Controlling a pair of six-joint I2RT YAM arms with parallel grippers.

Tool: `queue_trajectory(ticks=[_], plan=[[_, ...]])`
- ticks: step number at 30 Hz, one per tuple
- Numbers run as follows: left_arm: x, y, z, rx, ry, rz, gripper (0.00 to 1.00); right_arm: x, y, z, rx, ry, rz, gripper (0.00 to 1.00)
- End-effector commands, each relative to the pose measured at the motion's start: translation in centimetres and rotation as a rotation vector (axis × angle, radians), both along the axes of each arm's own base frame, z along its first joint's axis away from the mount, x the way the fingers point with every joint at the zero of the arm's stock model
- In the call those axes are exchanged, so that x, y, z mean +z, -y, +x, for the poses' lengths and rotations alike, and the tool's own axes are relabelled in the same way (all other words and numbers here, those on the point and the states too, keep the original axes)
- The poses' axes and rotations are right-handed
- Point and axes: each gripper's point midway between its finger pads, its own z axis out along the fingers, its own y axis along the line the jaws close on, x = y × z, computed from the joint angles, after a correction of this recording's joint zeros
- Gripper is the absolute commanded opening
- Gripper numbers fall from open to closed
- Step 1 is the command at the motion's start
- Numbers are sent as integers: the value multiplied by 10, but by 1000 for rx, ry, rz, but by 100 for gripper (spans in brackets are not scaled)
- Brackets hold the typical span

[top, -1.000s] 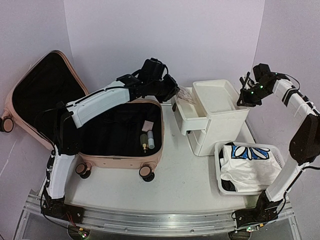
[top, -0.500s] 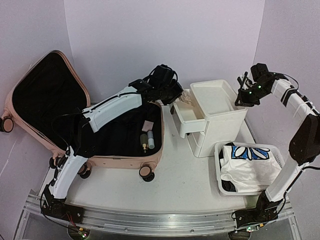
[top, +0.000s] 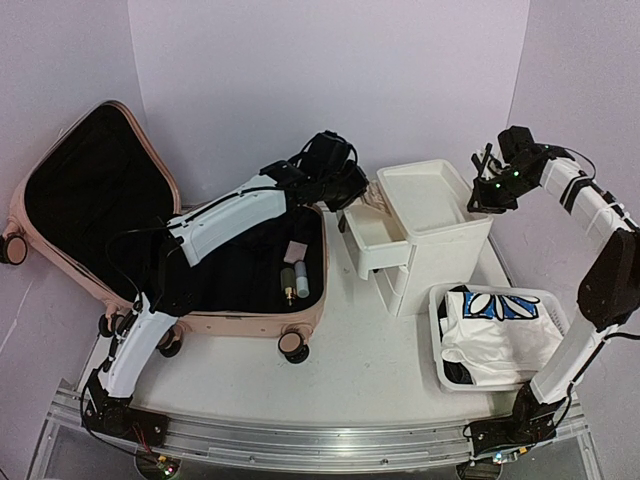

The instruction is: Open, take out, and arrange the luggage

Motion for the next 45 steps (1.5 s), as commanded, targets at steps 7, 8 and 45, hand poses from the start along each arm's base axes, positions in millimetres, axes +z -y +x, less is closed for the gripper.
queue_trajectory(ticks=[7, 8, 45], plan=[[45, -12, 6, -1, 117, -27, 43, 30, -44, -16, 67, 2, 221, 0], [48, -16, 6, 6, 128, -13, 47, 31, -44, -16, 66, 2, 222, 0], [-138, -159, 16, -444, -97, 479, 68, 24, -39, -23, 44, -34, 196, 0]])
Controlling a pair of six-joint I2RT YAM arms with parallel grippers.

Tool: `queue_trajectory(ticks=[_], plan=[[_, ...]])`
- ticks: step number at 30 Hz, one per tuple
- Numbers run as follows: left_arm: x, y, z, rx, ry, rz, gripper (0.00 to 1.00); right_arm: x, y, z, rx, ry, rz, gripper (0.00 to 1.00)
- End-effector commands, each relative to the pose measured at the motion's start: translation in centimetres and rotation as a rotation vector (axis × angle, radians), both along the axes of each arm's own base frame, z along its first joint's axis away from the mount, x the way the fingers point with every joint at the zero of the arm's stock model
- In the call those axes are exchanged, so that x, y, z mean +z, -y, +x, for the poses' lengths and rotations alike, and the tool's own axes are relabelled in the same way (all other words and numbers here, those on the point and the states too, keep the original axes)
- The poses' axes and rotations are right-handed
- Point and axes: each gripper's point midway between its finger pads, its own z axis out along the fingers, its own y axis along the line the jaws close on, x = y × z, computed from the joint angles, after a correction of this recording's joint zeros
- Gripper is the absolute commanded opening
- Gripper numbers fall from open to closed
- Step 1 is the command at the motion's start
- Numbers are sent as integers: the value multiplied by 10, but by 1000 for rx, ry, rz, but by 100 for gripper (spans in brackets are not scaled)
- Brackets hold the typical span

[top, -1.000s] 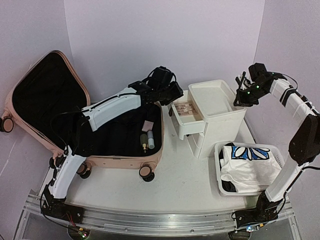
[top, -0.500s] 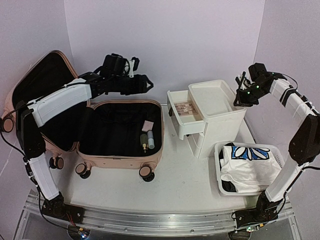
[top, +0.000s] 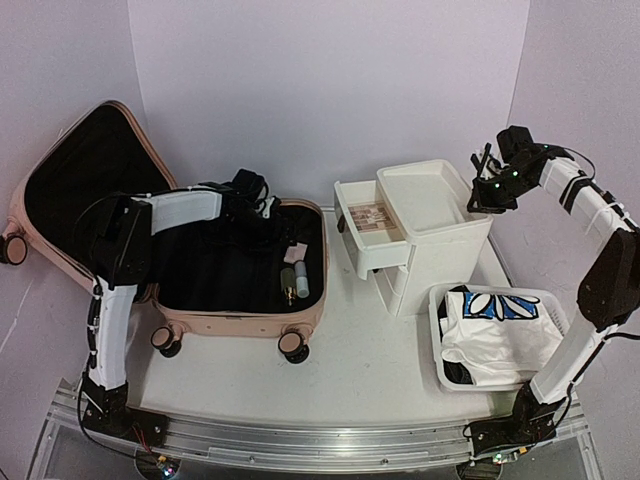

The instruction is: Open, take out, and arrange the luggage

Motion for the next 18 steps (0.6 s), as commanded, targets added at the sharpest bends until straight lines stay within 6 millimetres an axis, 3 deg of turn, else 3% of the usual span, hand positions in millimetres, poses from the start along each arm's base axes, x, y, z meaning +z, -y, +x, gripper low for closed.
queue_trajectory(ticks=[1, 8, 18], plan=[[21, 16, 27, 29, 148, 135, 68, 24, -39, -23, 45, -35, 206, 0], [-15, 19, 52, 74, 229, 373, 66, 23, -39, -22, 46, -39, 201, 0], [-48, 19, 62, 40, 260, 480, 67, 20, -39, -21, 48, -51, 197, 0]])
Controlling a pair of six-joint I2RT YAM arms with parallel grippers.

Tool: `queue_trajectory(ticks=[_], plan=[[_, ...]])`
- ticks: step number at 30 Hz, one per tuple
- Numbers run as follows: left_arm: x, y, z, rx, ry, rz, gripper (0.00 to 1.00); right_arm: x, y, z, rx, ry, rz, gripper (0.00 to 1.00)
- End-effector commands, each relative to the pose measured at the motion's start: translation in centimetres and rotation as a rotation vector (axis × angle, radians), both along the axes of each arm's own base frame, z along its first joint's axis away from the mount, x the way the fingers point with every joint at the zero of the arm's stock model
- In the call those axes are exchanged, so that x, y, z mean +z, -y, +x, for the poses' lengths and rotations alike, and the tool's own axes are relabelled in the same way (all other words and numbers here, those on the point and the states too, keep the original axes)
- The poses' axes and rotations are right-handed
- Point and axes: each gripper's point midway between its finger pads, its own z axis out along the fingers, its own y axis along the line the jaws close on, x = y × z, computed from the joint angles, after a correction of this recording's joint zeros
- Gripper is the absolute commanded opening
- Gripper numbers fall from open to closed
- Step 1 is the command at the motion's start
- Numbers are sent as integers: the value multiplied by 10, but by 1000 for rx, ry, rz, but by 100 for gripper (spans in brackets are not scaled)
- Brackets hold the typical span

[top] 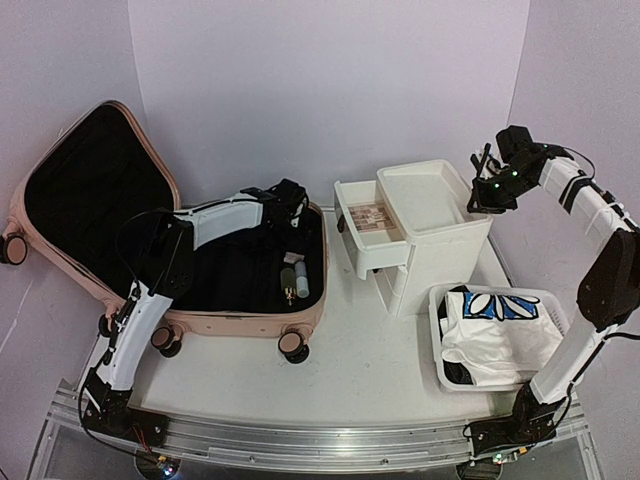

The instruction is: Open, take out, and arrange the luggage

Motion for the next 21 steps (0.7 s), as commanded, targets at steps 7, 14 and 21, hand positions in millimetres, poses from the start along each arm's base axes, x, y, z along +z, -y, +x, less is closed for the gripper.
queue_trajectory(ticks=[7, 14, 21], plan=[[-11, -5, 16, -20, 72, 119, 67, 17, -41, -19, 52, -54, 209, 0], [-22, -3, 21, -23, 90, 160, 69, 16, -41, -19, 51, -57, 205, 0], [-32, -9, 21, -36, 98, 240, 65, 15, -41, -19, 51, -59, 205, 0]])
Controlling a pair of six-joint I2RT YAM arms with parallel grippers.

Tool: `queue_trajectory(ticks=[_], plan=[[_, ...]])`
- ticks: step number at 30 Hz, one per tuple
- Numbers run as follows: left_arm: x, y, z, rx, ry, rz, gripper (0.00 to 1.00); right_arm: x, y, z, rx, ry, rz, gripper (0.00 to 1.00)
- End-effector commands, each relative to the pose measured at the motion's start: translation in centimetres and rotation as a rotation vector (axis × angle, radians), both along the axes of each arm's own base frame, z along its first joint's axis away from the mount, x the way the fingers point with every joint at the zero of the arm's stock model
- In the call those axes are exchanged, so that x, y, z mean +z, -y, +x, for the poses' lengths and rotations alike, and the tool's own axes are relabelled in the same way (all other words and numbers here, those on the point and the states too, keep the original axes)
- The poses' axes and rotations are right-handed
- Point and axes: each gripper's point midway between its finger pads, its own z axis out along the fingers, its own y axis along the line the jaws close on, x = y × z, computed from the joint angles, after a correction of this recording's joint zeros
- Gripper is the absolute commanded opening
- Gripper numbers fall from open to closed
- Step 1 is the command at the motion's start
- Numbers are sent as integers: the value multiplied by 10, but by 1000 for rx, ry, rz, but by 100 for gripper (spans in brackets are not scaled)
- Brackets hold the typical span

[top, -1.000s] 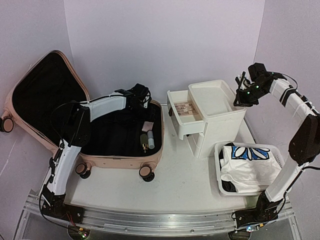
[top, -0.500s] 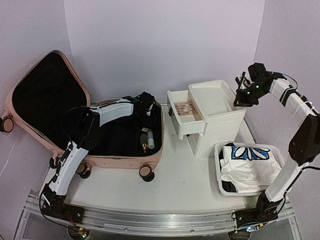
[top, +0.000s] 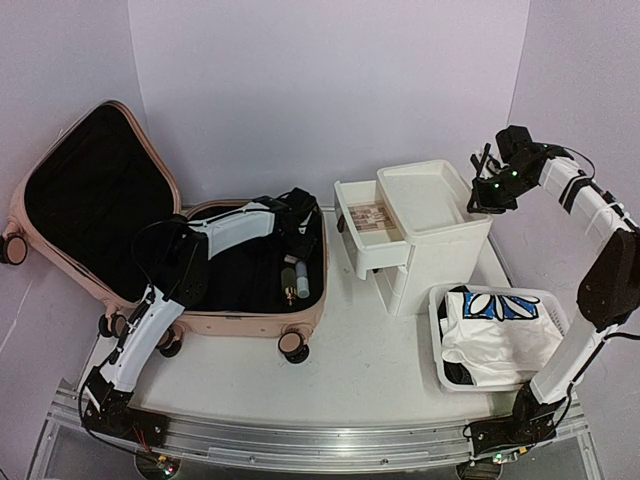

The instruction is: Open, take out, and arrange the luggage

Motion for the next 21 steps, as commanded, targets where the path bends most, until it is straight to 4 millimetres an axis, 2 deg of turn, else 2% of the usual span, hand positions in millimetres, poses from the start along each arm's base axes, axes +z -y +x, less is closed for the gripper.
queue_trajectory(ticks=[1, 5, 9, 14, 21], plan=[[1, -12, 4, 5, 22, 83, 62, 16, -41, -18, 53, -54, 207, 0], [12, -15, 4, -14, 43, 105, 53, 17, -41, -18, 52, -51, 206, 0], [36, -15, 4, -19, 72, 87, 48, 16, -42, -17, 54, -54, 209, 0], [92, -16, 4, -6, 139, 29, 42, 15, -41, -18, 53, -55, 205, 0], [196, -33, -13, 11, 269, -55, 40, 15, -40, -20, 53, -52, 196, 0]])
